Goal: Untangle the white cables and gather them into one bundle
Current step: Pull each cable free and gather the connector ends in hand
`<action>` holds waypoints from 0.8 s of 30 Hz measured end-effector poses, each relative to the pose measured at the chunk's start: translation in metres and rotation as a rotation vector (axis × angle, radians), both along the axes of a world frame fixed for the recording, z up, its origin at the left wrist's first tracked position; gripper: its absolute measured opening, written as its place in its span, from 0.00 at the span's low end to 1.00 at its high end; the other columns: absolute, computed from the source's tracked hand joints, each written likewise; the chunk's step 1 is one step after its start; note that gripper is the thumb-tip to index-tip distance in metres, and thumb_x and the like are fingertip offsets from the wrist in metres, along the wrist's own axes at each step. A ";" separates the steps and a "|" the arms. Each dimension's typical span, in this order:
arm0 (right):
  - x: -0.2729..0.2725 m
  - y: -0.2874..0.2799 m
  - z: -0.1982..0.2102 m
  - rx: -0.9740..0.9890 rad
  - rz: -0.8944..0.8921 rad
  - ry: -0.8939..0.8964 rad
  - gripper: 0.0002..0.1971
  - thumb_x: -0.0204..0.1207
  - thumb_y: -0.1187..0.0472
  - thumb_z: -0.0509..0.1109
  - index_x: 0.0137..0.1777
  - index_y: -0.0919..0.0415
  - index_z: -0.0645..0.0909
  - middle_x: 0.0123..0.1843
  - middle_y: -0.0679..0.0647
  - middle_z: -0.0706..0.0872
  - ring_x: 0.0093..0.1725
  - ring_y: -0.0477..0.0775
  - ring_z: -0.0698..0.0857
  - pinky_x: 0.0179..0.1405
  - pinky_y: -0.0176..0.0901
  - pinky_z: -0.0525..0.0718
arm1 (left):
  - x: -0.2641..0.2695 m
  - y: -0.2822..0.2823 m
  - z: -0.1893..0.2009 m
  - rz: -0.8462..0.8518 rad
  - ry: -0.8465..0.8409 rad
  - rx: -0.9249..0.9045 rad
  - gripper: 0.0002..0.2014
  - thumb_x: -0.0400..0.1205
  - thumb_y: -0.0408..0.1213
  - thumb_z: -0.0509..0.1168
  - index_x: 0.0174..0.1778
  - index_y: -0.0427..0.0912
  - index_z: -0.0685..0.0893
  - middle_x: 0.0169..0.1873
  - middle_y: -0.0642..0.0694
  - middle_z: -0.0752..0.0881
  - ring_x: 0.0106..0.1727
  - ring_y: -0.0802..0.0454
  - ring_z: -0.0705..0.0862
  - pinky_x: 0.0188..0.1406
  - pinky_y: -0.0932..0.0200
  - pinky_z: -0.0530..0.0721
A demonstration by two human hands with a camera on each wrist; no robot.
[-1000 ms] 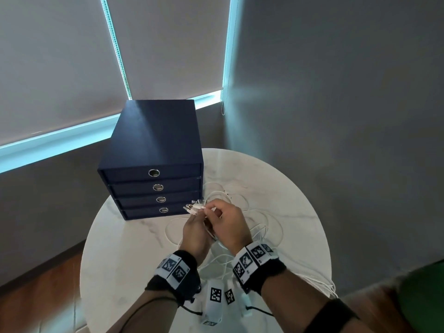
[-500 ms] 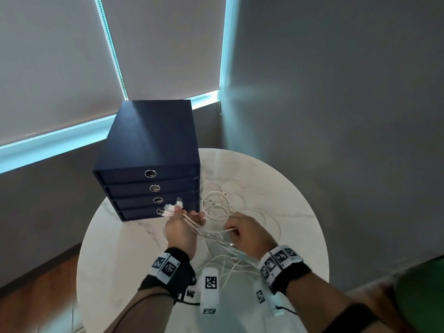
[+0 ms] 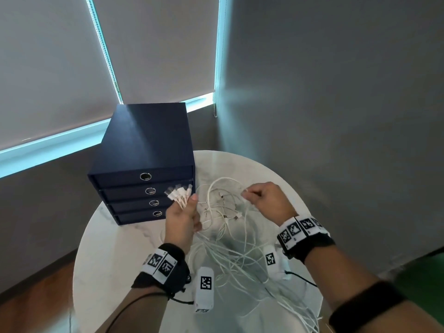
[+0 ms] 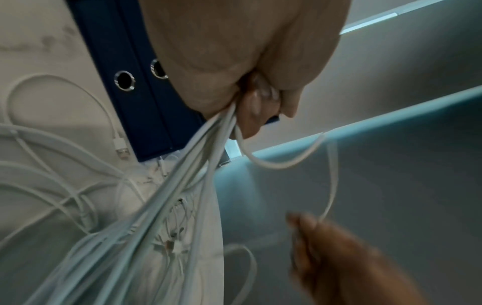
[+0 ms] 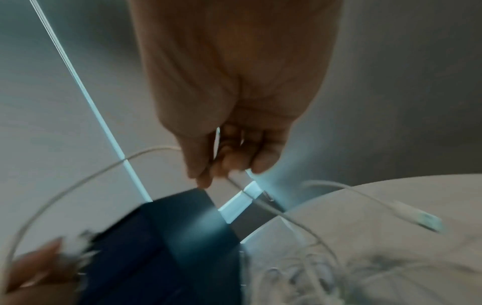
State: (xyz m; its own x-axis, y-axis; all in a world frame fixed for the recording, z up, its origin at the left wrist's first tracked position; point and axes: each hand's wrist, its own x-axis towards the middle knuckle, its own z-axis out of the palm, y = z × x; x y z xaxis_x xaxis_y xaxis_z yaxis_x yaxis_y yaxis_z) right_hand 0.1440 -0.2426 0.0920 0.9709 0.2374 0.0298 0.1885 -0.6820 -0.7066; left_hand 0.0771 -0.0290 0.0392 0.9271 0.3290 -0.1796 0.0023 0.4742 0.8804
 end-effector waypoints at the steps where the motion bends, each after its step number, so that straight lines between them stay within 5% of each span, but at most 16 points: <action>1: -0.005 0.012 0.009 0.100 0.074 0.061 0.09 0.78 0.57 0.73 0.40 0.60 0.90 0.33 0.51 0.88 0.34 0.45 0.84 0.44 0.42 0.84 | 0.001 -0.004 0.002 -0.018 -0.028 0.038 0.11 0.86 0.37 0.66 0.38 0.41 0.75 0.20 0.53 0.65 0.20 0.57 0.60 0.16 0.66 0.62; 4: -0.019 0.038 0.028 0.419 0.221 0.276 0.04 0.78 0.70 0.72 0.46 0.67 0.89 0.37 0.63 0.90 0.33 0.50 0.86 0.47 0.51 0.86 | 0.004 -0.014 0.011 -0.072 -0.063 0.140 0.12 0.85 0.40 0.67 0.51 0.32 0.85 0.21 0.51 0.69 0.20 0.56 0.64 0.18 0.64 0.66; 7: -0.025 0.046 0.041 0.599 0.320 0.382 0.07 0.78 0.74 0.69 0.53 0.72 0.87 0.48 0.74 0.89 0.47 0.66 0.90 0.58 0.61 0.85 | 0.004 -0.016 0.017 -0.157 -0.098 0.110 0.07 0.87 0.37 0.65 0.46 0.41 0.86 0.22 0.49 0.68 0.20 0.56 0.62 0.19 0.62 0.66; 13: -0.016 0.038 0.063 1.074 0.234 0.454 0.15 0.77 0.76 0.56 0.46 0.74 0.86 0.41 0.71 0.87 0.40 0.67 0.88 0.42 0.50 0.90 | -0.001 -0.012 0.007 -0.297 -0.073 0.098 0.08 0.85 0.39 0.68 0.49 0.37 0.85 0.34 0.41 0.73 0.23 0.55 0.60 0.20 0.62 0.64; 17: -0.004 0.022 0.077 1.228 0.084 0.259 0.10 0.79 0.72 0.63 0.45 0.70 0.86 0.33 0.62 0.86 0.31 0.57 0.86 0.33 0.42 0.87 | -0.007 -0.011 -0.016 -0.214 0.045 0.065 0.16 0.82 0.38 0.70 0.58 0.27 0.83 0.35 0.50 0.83 0.23 0.57 0.63 0.19 0.62 0.66; 21: 0.008 0.004 0.063 0.942 -0.104 0.132 0.11 0.78 0.77 0.64 0.50 0.64 0.84 0.30 0.59 0.83 0.28 0.56 0.81 0.31 0.43 0.81 | -0.007 -0.006 -0.027 -0.087 0.112 0.117 0.07 0.82 0.36 0.72 0.47 0.35 0.85 0.37 0.42 0.82 0.21 0.58 0.65 0.18 0.62 0.68; 23: 0.015 -0.003 0.045 0.420 -0.188 0.052 0.15 0.75 0.77 0.63 0.51 0.60 0.85 0.38 0.60 0.86 0.35 0.57 0.86 0.39 0.48 0.84 | -0.003 -0.004 -0.026 -0.058 0.135 0.159 0.05 0.82 0.36 0.72 0.43 0.38 0.86 0.35 0.42 0.81 0.20 0.58 0.65 0.18 0.62 0.68; 24: 0.015 -0.004 0.037 0.095 -0.183 0.028 0.18 0.74 0.75 0.63 0.57 0.58 0.85 0.48 0.60 0.88 0.47 0.58 0.87 0.51 0.51 0.85 | -0.001 -0.005 -0.022 -0.061 0.146 0.189 0.06 0.82 0.35 0.73 0.42 0.37 0.86 0.33 0.44 0.82 0.19 0.58 0.66 0.18 0.62 0.67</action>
